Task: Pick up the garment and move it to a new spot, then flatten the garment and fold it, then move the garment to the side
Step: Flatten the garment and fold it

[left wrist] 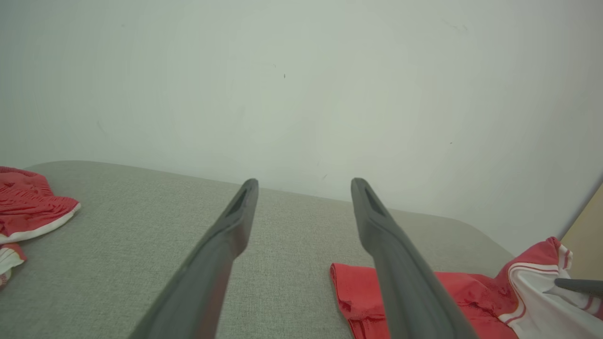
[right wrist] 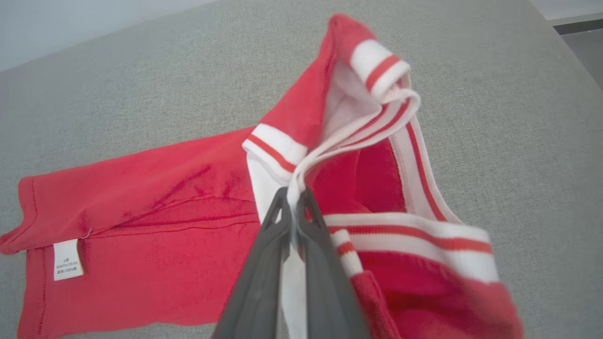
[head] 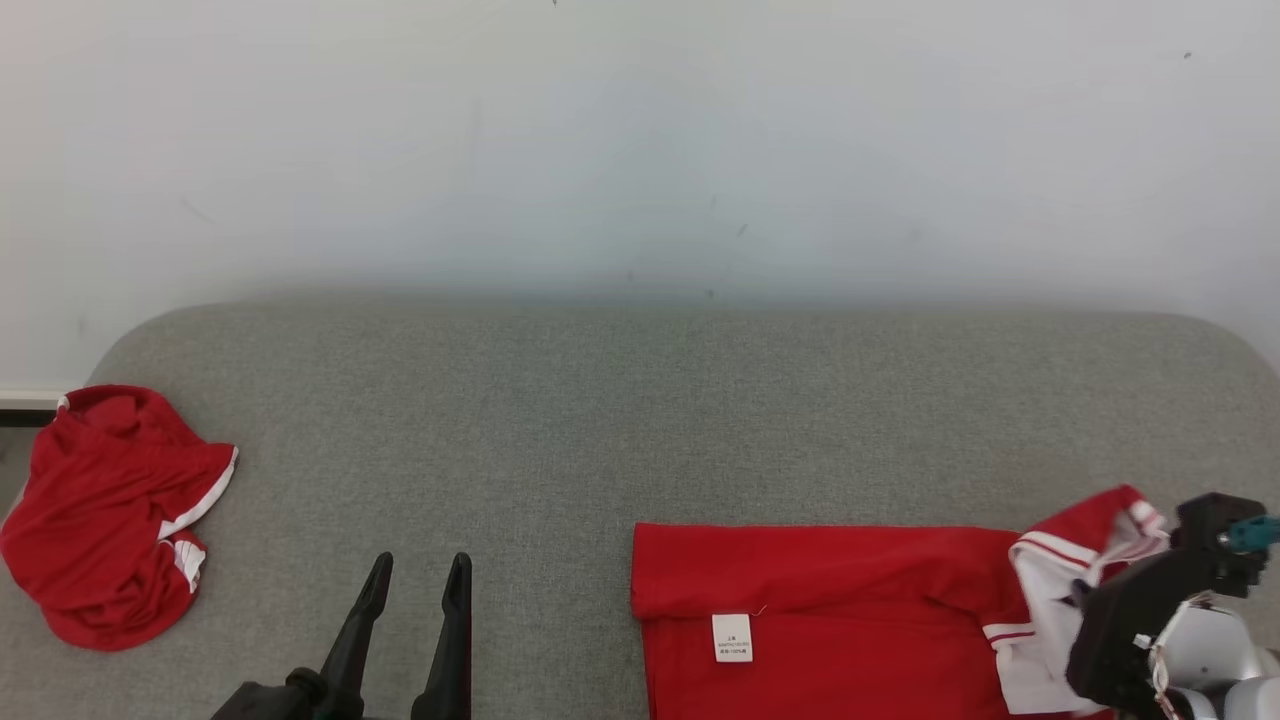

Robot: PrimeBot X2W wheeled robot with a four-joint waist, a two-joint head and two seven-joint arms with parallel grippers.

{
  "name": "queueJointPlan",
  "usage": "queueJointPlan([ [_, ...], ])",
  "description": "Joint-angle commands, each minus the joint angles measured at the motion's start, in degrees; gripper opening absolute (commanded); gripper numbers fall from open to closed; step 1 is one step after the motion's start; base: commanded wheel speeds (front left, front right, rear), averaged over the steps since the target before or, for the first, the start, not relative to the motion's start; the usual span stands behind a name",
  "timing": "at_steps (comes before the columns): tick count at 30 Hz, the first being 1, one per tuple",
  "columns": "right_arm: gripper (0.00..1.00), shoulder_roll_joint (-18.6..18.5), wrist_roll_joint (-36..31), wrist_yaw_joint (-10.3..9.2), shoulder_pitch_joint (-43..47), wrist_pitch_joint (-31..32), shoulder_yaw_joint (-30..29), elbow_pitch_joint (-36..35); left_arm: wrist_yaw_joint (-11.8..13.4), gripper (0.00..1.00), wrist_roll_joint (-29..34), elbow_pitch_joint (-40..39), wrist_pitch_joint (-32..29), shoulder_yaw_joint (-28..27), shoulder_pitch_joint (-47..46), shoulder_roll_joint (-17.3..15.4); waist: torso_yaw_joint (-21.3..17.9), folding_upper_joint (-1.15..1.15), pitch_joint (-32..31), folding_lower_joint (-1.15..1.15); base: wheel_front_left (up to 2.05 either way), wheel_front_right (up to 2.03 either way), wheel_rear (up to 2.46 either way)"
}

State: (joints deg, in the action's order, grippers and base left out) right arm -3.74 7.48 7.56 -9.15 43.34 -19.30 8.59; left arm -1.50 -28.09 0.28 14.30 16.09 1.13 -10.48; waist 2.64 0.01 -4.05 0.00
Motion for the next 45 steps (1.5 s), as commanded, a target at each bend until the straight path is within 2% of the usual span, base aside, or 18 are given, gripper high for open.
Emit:
queueJointPlan([
  [1, 0.0, 0.0, 1.0, -0.11, 0.8, 0.4, 0.8, -0.8, 0.0, 1.0, -0.1, 0.1, 0.3, -0.1, 0.5, 0.2, -0.1, -0.01, -0.2, 0.0, 0.0, 0.0, 0.0],
  [4, 0.0, 0.7, 5.2, -0.1, 2.1, 2.1, 6.7, -3.7, -0.2, 1.0, -0.1, 0.4, 0.4, 0.0, 0.6, 0.3, 0.0, -0.01, -0.3, 0.0, 0.0, 0.0, 0.0],
  [9, 0.0, 0.8, 10.7, -0.1, 0.5, 2.4, 14.7, -1.7, -0.7, 1.0, 0.0, 0.9, 0.5, 0.5, 0.1, 0.4, 1.0, -0.01, -0.4, 0.0, 0.0, 0.0, 0.0],
  [11, 0.0, 0.8, 13.7, -0.1, -0.7, 0.8, 17.3, 1.0, -0.9, 1.0, 0.0, 1.1, 0.5, 0.8, -0.1, 0.4, 1.6, -0.01, -0.4, 0.0, 0.0, 0.0, 0.0],
  [18, 0.0, 0.9, 18.7, -0.1, -6.4, -6.5, 25.9, 12.5, -1.2, 1.0, 0.7, 1.8, -0.1, 2.1, -1.2, 0.3, 5.1, -0.01, -0.4, 0.0, 0.0, 0.0, 0.0],
  [24, 0.0, 0.9, 23.1, -0.1, -11.5, -12.9, 32.5, 19.6, -1.4, 1.0, 0.6, 2.1, -0.3, 2.8, -1.2, 0.3, 7.5, -0.01, -0.3, 0.0, 0.0, 0.0, 0.0],
  [33, 0.0, 0.8, 29.8, -0.1, -15.0, -19.7, 38.2, 26.1, -1.2, 1.0, 0.3, 2.3, -0.3, 3.2, -1.7, 0.3, 10.0, -0.01, -0.2, 0.0, 0.0, 0.0, 0.0],
  [36, 0.0, 0.8, 28.8, -0.1, -15.2, -20.6, 38.9, 28.5, -1.3, 1.0, 0.2, 2.3, -0.2, 3.2, -1.8, 0.2, 10.5, -0.01, 0.0, 0.0, 0.0, 0.0, 0.0],
  [45, 0.0, 0.9, 35.1, -0.1, -15.5, -24.1, 41.8, 24.3, -1.1, 1.0, 0.0, 2.4, -0.1, 3.3, -2.3, 0.1, 11.2, -0.01, 0.2, 0.0, 0.0, 0.0, 0.0],
])
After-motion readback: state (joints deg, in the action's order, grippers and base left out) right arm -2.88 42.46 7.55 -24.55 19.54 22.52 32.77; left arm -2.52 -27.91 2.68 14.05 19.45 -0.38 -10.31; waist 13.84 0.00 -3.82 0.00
